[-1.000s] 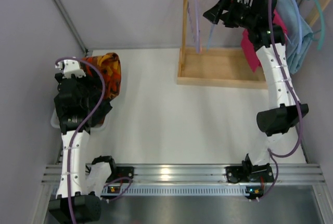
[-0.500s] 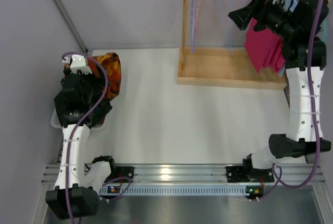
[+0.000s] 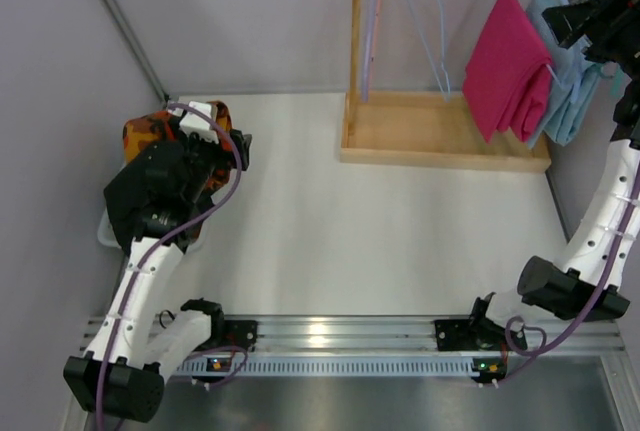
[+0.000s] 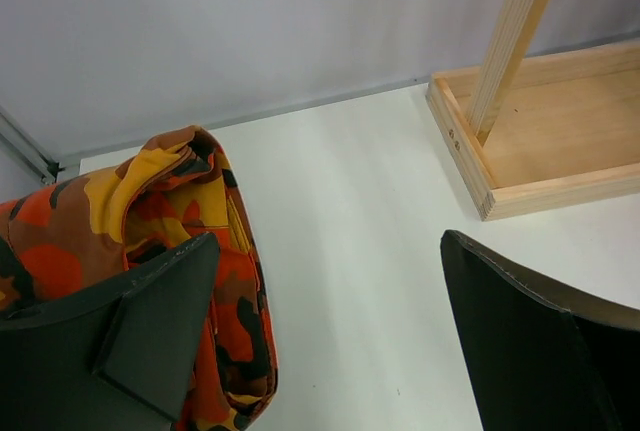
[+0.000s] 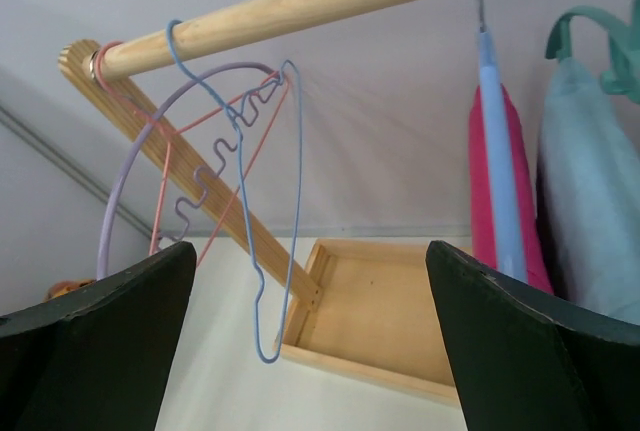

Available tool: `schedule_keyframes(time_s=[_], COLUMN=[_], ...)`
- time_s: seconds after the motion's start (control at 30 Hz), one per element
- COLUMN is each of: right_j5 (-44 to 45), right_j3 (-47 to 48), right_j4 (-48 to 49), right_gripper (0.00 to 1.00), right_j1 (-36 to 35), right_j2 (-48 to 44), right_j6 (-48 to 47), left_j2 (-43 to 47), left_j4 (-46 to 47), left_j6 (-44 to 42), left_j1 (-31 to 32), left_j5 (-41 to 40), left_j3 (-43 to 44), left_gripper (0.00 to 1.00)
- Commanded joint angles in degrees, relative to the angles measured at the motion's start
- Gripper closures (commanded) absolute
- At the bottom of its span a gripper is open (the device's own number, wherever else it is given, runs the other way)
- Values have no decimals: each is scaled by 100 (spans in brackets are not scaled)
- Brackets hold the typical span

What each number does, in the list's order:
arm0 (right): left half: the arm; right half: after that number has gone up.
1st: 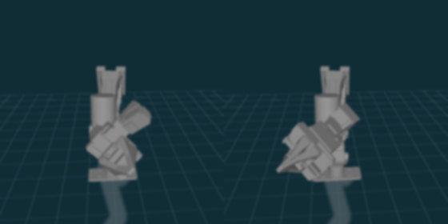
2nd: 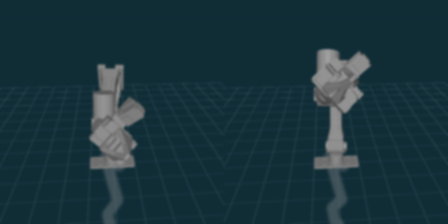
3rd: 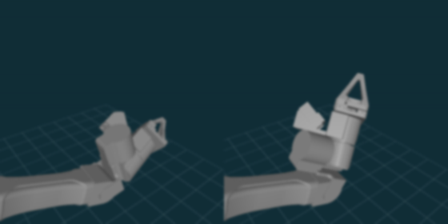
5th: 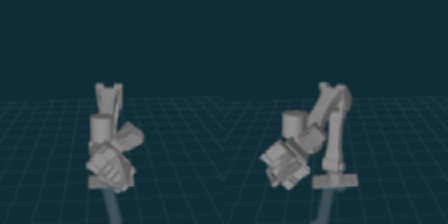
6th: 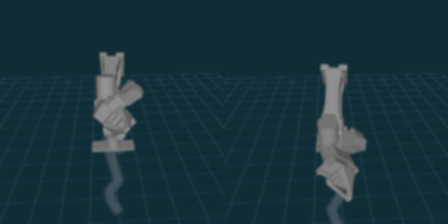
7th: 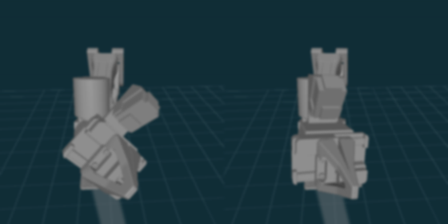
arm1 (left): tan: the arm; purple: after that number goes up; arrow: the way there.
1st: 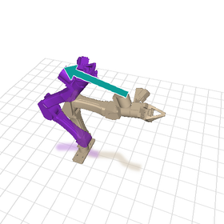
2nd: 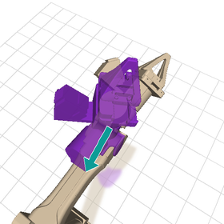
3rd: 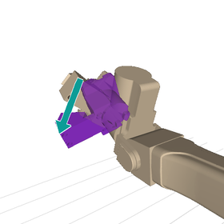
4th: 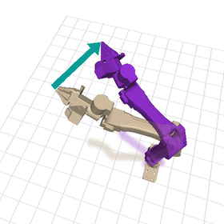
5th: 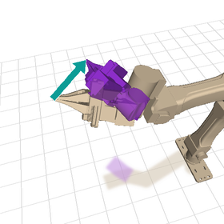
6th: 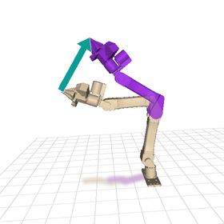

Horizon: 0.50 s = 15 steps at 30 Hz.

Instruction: Remove the trousers from the hanger

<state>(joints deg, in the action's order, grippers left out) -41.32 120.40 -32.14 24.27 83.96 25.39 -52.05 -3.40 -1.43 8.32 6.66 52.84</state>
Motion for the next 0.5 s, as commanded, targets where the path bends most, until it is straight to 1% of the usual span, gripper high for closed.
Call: schedule_keyframes(time_s=[0.0,0.23,0.33,0.47], right_j5=[-131,185,466,774], right_j3=[54,343,423,239], right_j4=[411,-99,-433,-399], right_gripper=[1,1,4,5], right_j1=[279,333,324,306], right_j2=[-188,391,620,674], right_j6=[238,107,-25,-244], left_j2=[-68,-200,-253,-314], left_j4=[454,454,463,524], left_j6=[-261,-480,-647,-665], left_j1=[135,495,644,654], left_j5=[99,170,91,-112], left_j3=[305,429,508,613], left_gripper=[2,2,2,2])
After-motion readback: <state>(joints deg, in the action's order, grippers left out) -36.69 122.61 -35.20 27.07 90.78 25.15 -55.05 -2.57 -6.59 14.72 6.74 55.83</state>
